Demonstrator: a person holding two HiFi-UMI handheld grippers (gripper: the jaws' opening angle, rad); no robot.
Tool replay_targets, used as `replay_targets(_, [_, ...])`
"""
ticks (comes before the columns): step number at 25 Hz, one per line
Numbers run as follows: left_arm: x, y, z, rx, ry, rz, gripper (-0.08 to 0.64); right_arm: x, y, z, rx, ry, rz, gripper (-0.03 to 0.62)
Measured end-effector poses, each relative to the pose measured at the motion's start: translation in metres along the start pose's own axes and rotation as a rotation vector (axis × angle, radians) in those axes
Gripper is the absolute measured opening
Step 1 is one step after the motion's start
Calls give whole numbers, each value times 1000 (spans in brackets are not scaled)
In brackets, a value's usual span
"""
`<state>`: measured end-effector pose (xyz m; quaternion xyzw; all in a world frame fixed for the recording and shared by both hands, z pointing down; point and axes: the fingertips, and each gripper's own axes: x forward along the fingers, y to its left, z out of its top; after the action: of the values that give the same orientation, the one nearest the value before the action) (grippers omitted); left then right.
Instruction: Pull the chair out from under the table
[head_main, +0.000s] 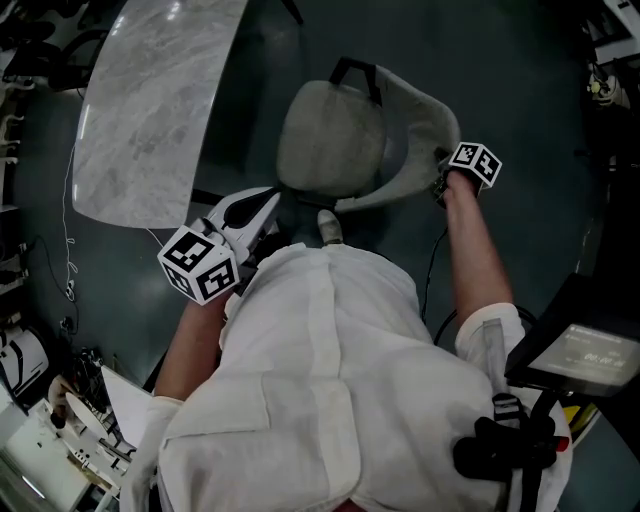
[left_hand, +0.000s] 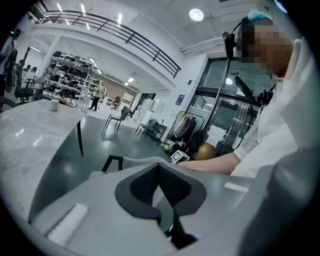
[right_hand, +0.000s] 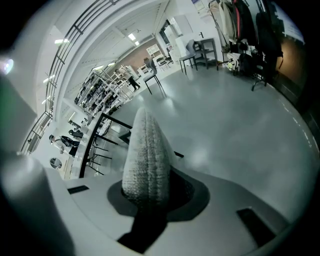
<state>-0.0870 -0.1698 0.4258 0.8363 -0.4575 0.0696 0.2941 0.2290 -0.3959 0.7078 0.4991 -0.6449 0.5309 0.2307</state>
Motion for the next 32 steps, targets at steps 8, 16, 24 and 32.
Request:
replay_targets(8, [1,-5,3,-2,5,2,7,-12,-21,14,-7,3,-5,80])
replay_targets(16, [18,-11,2,-31,8,31,7,-10,-41,39,-40,19,3,83])
replay_targets(24, [-29,-10,-18,-20,-23,29,8,-41,-35,18,-87,-68,-25,134])
replay_targets(32, [-55,-10,-19,-26,-81,23,8,-86,-15,0,-170,-143,-60,146])
